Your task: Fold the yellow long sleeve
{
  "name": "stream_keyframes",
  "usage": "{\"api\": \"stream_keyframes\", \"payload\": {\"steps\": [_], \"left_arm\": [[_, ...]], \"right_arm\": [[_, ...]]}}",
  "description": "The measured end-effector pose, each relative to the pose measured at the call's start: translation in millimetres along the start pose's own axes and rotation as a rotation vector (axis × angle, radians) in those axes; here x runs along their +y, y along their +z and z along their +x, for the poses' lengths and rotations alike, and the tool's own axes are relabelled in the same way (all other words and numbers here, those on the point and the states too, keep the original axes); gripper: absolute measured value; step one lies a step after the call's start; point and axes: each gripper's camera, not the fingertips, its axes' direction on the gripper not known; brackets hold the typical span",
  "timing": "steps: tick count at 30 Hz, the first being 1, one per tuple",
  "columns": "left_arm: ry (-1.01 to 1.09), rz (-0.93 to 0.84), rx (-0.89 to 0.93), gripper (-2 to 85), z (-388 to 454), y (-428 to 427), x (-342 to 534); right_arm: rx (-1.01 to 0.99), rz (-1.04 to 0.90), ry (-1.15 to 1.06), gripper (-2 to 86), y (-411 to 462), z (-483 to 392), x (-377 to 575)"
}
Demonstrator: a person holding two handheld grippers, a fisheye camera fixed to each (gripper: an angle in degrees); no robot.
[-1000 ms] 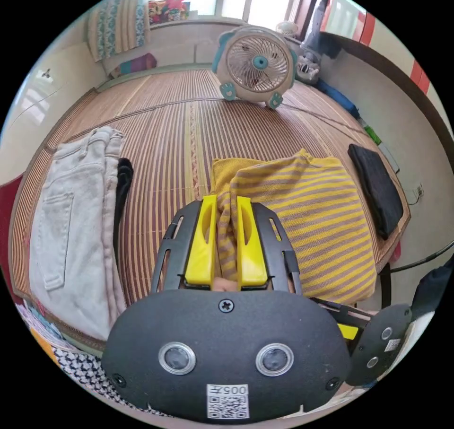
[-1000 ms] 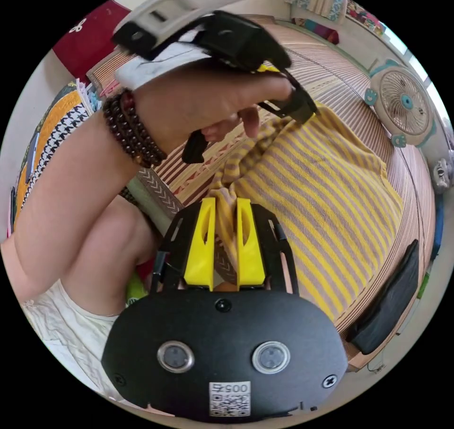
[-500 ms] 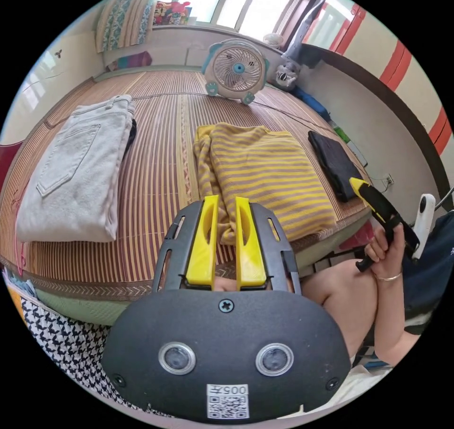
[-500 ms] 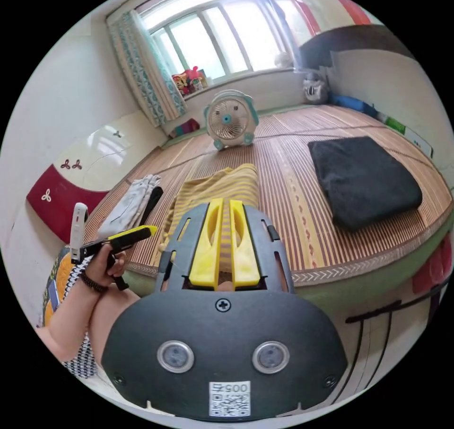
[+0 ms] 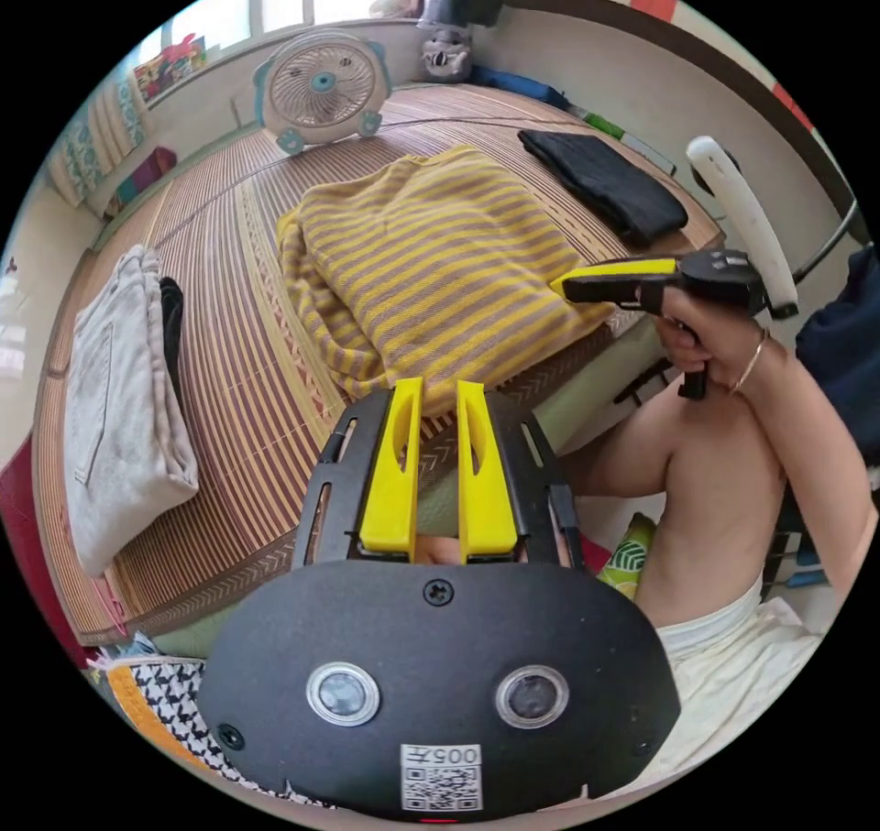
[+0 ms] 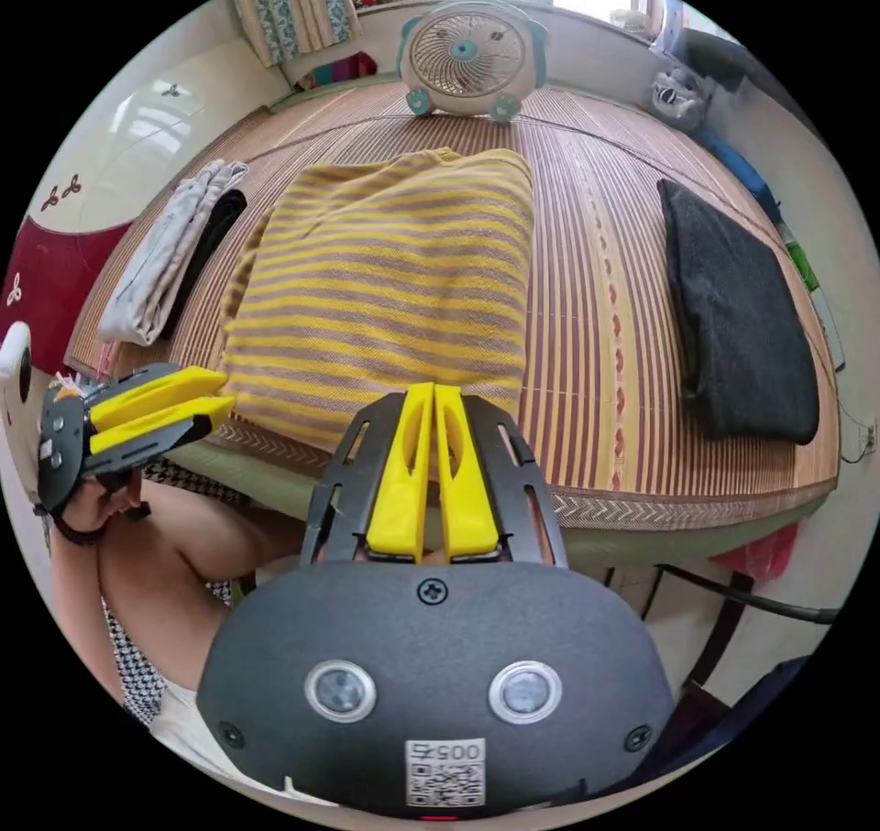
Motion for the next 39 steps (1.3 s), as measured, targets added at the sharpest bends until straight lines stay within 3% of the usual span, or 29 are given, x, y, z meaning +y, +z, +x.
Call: {"api": "stream_keyframes", "payload": {"steps": [5,20,23,28,33,39], "left_arm": [[0.003,0.011,0.029,7.5,2.2,1.3,2.0],[0.107,-0.084,-0.116,7.7,29.2,43.4,-32.9],[0.028,-0.087,-0.098,7.3,14.2,43.0,-38.5],[-0.107,-0.086,-0.229,7.2,-5.9,42.3,-45.0],[-0.213,-0.077,-0.208,7.1,-30.3,40.9,-47.6],[-0.37,-0.039,-0.196,6.5,-63.0,32.3,-39.0]], "right_arm": [[-0.186,0.004,0.096,-1.4,0.7,34.7,0.7],[-0.153,0.024,0.034,-0.9,14.2,6.7,6.6],[-0.118,0.0,-0.029,-1.0,19.1,-12.5,7.1],[-0.269,-0.093,-0.123,-1.3,33.2,-43.0,10.8],[-0.171,-0.085,-0.298,-1.4,39.7,-105.7,20.5],[-0.248,-0.144,-0.388,-1.4,57.6,-157.3,22.3]]}}
